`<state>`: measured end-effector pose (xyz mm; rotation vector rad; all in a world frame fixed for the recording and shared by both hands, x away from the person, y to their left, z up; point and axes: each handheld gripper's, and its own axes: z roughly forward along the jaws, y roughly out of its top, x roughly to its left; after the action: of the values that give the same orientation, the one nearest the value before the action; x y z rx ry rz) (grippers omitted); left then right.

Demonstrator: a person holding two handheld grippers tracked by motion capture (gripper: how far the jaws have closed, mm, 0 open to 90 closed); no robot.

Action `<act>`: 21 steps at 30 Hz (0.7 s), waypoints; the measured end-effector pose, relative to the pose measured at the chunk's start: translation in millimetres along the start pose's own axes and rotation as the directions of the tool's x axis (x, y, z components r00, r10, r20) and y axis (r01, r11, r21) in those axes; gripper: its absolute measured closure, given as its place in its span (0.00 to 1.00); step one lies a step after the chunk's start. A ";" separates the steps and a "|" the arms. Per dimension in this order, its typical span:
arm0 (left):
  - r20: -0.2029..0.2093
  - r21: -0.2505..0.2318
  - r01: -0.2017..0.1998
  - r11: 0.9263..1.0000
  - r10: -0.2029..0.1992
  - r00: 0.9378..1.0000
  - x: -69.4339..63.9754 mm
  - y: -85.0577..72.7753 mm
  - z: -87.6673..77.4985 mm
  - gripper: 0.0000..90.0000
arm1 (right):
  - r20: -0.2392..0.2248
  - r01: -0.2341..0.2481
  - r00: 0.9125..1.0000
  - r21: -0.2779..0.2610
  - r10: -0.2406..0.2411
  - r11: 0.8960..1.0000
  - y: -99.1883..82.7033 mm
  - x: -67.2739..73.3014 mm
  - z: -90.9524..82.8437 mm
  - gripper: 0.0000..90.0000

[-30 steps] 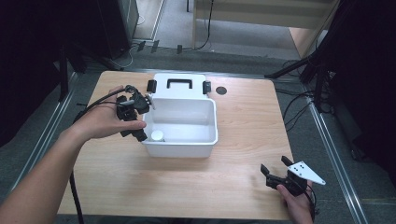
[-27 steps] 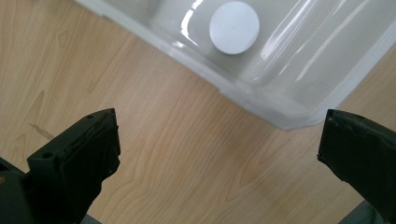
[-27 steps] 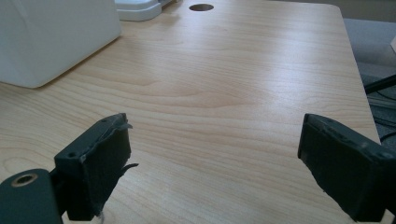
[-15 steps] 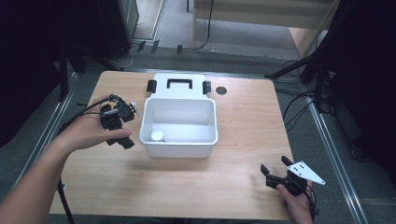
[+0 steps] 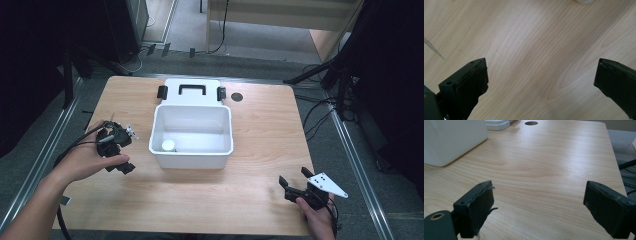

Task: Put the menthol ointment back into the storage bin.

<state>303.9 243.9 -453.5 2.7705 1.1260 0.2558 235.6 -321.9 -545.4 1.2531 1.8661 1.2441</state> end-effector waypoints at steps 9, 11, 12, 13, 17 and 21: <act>-0.044 -0.180 0.084 0.980 -0.093 0.995 -4.2 -30.6 19.1 0.00 | 0.001 0.000 1.000 0.001 0.000 1.000 0.0 0.0 0.1 0.11; -0.046 -0.208 0.102 0.973 -0.114 0.992 -4.5 -34.3 21.1 0.00 | 0.001 0.000 1.000 0.001 0.000 1.000 0.0 0.0 0.1 0.11; -0.062 -0.259 0.125 0.958 -0.146 0.987 -5.4 -41.8 25.7 0.00 | 0.001 0.000 1.000 0.001 0.000 1.000 0.0 0.0 0.1 0.11; -0.070 -0.276 0.133 0.952 -0.158 0.985 -5.9 -45.6 28.0 0.00 | 0.001 0.001 1.000 0.001 -0.001 1.000 0.0 -0.1 0.2 0.11; -0.091 -0.346 0.167 0.923 -0.211 0.973 -7.7 -57.1 34.4 0.00 | 0.002 0.001 1.000 0.001 -0.001 1.000 0.1 0.0 0.2 0.11; -0.108 -0.446 0.207 0.871 -0.282 0.953 -8.5 -75.7 38.9 0.00 | 0.002 0.002 1.000 0.001 -0.002 1.000 0.1 -0.1 0.3 0.11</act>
<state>254.8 289.1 -507.0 2.2250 1.2657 0.6373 235.9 -321.9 -545.5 1.2521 1.8668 1.2399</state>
